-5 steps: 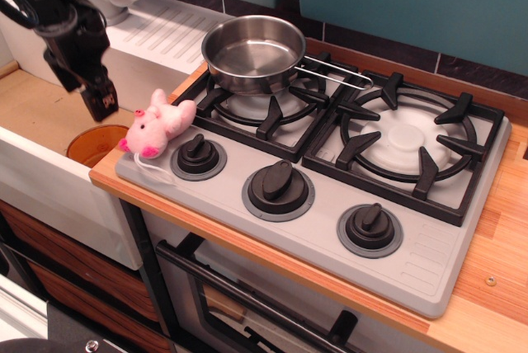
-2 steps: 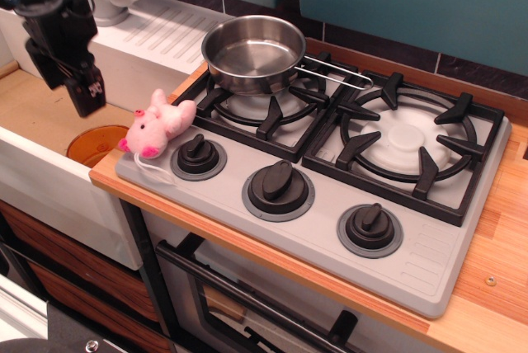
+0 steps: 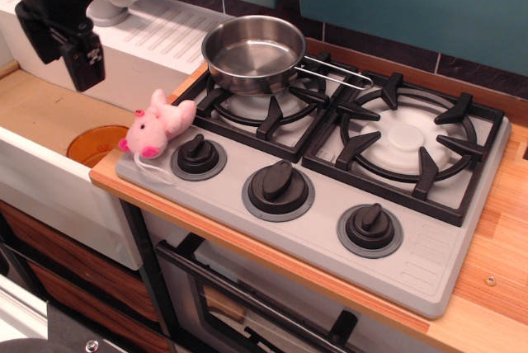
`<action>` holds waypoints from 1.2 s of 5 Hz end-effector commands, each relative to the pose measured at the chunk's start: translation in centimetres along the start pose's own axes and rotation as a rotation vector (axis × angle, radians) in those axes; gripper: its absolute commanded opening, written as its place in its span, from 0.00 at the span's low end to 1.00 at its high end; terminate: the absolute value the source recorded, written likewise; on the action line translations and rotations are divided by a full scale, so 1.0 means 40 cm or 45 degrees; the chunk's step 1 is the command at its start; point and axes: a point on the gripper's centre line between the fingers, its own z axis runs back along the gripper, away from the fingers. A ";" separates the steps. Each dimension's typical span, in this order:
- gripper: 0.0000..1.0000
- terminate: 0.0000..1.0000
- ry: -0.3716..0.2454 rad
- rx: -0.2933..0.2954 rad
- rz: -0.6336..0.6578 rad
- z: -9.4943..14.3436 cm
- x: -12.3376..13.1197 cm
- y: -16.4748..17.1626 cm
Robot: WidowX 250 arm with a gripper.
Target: Put stuffedpig in pan
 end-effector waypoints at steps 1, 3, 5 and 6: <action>1.00 0.00 -0.083 -0.067 0.075 0.047 0.013 -0.068; 1.00 0.00 -0.120 -0.078 0.099 0.041 0.032 -0.127; 1.00 0.00 -0.156 -0.034 0.057 -0.012 0.044 -0.140; 1.00 0.00 -0.168 -0.038 0.053 -0.042 0.038 -0.139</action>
